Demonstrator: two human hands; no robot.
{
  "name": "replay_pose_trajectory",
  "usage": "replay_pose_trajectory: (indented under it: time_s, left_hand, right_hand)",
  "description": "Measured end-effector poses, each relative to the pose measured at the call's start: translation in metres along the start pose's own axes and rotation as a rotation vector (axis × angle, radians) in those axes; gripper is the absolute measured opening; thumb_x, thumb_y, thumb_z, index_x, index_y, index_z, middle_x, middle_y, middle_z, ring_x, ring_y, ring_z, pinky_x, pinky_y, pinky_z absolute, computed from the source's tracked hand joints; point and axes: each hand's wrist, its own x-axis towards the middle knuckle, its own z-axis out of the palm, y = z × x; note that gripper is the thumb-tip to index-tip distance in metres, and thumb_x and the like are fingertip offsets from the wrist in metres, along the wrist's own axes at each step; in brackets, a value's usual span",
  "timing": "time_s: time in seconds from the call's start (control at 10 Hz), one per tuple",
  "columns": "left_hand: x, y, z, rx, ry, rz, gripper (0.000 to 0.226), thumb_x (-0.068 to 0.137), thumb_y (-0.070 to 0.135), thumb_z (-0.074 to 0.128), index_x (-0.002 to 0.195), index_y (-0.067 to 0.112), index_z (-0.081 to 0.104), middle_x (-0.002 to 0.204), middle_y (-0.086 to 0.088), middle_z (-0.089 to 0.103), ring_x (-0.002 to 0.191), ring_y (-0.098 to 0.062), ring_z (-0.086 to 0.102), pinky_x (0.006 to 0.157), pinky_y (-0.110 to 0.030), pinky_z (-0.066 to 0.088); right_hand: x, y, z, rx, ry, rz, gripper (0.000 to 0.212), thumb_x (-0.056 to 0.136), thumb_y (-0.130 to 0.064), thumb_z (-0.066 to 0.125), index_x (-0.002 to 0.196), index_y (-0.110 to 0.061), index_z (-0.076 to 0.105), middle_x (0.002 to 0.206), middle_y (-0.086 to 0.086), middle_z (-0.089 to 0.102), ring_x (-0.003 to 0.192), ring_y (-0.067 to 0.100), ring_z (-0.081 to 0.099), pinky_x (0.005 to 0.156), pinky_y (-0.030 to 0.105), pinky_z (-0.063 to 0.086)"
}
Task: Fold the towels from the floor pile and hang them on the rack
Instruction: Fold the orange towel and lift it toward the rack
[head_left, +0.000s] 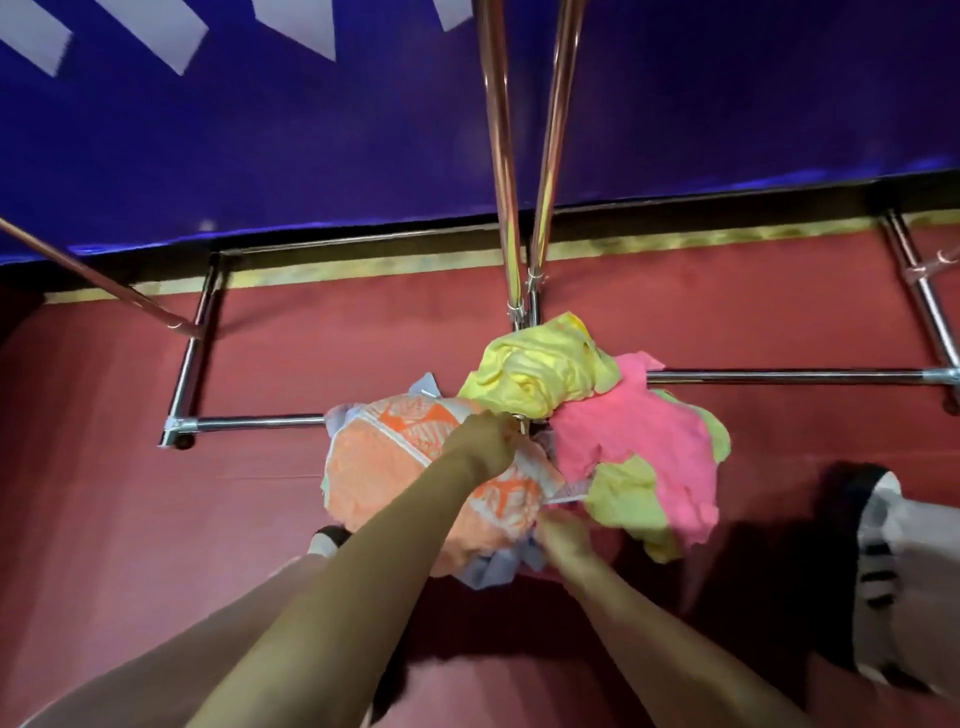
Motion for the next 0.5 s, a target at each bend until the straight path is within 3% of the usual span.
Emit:
replay_pose_trajectory:
  time_s: [0.1,0.2,0.3,0.4,0.5]
  left_hand:
    - [0.040,-0.009,0.017,0.221,-0.105,0.075,0.035,0.099,0.026,0.041,0.130,0.017,0.055,0.131,-0.014,0.053,0.121,-0.035,0.049,0.093,-0.039,0.042]
    - [0.053,-0.014,0.024,0.317,-0.137,0.101,0.037,0.098,0.030,0.042,0.133,0.022,0.052,0.133,-0.012,0.053,0.123,-0.033,0.047,0.095,-0.040,0.040]
    - [0.060,-0.022,0.027,0.354,-0.108,0.093,0.035,0.097,0.033,0.043,0.129,0.022,0.055,0.128,-0.011,0.058,0.118,-0.032,0.052,0.088,-0.035,0.039]
    - [0.056,-0.029,0.021,0.360,-0.093,0.101,0.031,0.092,0.034,0.048,0.113,0.021,0.067,0.114,-0.010,0.067,0.107,-0.032,0.059,0.077,-0.030,0.039]
    - [0.042,-0.031,0.012,0.253,-0.062,0.136,0.040,0.086,0.040,0.042,0.105,0.020,0.072,0.105,-0.010,0.071,0.100,-0.030,0.062,0.071,-0.030,0.039]
  right_hand:
    - [0.014,0.003,0.017,0.005,-0.104,0.062,0.033,0.098,-0.025,0.045,0.121,-0.005,0.058,0.119,0.011,0.063,0.074,0.011,0.062,0.058,0.019,0.053]
    - [0.025,0.007,0.023,0.094,-0.162,0.125,0.036,0.101,-0.028,0.041,0.125,-0.004,0.053,0.122,0.012,0.060,0.067,0.013,0.061,0.056,0.025,0.055]
    - [0.031,0.006,0.022,0.171,-0.099,0.147,0.027,0.099,-0.021,0.045,0.118,-0.006,0.057,0.098,0.007,0.063,0.067,0.014,0.055,0.061,0.029,0.051]
    - [0.024,0.003,0.025,0.256,0.017,0.120,0.008,0.094,-0.014,0.053,0.089,-0.011,0.059,0.079,0.006,0.062,0.059,0.012,0.059,0.061,0.031,0.051]
    - [0.019,-0.001,0.026,0.402,0.129,0.016,0.018,0.090,-0.012,0.062,0.082,0.001,0.068,0.091,0.022,0.069,0.072,0.024,0.065,0.064,0.026,0.056]
